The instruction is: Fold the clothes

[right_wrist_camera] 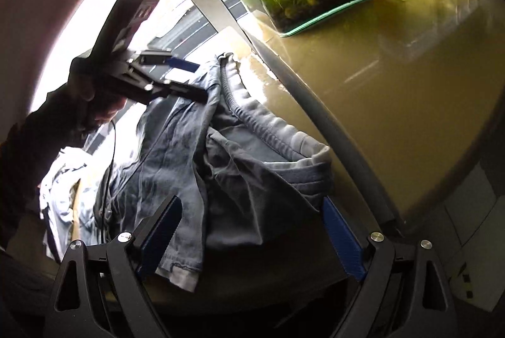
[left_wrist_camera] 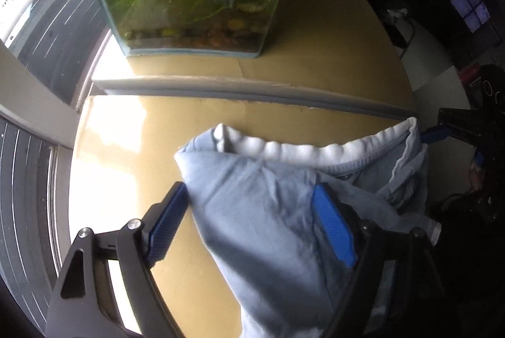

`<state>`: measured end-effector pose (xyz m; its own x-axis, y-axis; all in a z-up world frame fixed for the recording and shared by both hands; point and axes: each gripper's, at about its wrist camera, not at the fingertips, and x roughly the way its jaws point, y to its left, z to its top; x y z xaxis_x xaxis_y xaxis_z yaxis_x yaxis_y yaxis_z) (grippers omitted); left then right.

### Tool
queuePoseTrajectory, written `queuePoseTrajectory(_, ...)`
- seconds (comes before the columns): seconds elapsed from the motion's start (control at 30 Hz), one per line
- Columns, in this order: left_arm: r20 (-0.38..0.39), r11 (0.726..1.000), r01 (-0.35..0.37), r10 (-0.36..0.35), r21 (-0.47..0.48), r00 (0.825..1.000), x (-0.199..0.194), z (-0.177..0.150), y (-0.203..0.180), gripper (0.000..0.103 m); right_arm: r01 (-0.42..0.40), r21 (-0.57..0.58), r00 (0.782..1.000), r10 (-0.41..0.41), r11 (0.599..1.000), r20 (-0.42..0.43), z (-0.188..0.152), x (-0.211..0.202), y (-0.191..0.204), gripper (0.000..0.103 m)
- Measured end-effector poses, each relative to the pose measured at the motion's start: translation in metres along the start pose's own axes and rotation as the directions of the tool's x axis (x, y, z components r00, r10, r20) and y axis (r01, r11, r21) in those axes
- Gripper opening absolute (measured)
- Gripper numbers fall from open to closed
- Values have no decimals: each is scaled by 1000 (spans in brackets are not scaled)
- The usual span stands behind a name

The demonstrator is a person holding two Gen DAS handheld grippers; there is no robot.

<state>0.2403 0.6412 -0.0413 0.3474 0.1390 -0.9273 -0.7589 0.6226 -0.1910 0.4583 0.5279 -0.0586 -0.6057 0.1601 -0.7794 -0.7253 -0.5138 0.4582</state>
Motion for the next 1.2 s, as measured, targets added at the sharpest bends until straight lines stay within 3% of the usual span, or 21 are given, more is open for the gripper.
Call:
queuePoseTrajectory(0.07,18,1000,4,-4,13,1000,1,3,0,79,12,-10,1000,-12,1000,-3,0,1,2,90)
queuePoseTrajectory(0.17,42,999,31,-32,20,999,0,5,3,60,24,-11,1000,-24,1000,-7,2,1,2,90)
queuePoseTrajectory(0.2,41,998,68,-69,20,997,0,11,9,37,29,-11,1000,-29,1000,-8,3,1,3,90)
queuePoseTrajectory(0.23,42,996,83,-84,19,996,1,12,11,29,33,-11,999,-33,999,-9,3,2,3,90)
queuePoseTrajectory(0.3,45,994,111,-112,16,993,2,12,14,23,50,-20,999,-50,999,-20,5,3,5,89)
queuePoseTrajectory(0.33,47,993,117,-117,16,992,2,11,13,20,59,-26,998,-60,998,-26,5,4,6,77)
queuePoseTrajectory(0.37,53,993,116,-116,3,992,2,10,14,19,68,-32,997,-69,997,-32,6,5,7,51)
queuePoseTrajectory(0.43,66,994,104,-102,-19,993,-1,7,14,15,38,3,998,-38,999,-46,6,8,-1,17)
queuePoseTrajectory(0.53,85,997,69,-65,-40,994,-6,2,11,13,5,23,999,-4,1000,-35,5,8,-6,16)
queuePoseTrajectory(0.7,137,997,21,-10,-77,991,-33,-9,5,12,-3,-46,1000,3,999,3,7,-3,10,14)
queuePoseTrajectory(0.93,209,988,15,17,-151,978,-98,-41,-10,12,-13,-259,998,26,966,49,2,-35,83,14)
queuePoseTrajectory(1.2,241,970,15,45,-244,969,-157,-153,-39,13,-24,-472,998,51,881,45,-39,-54,194,14)
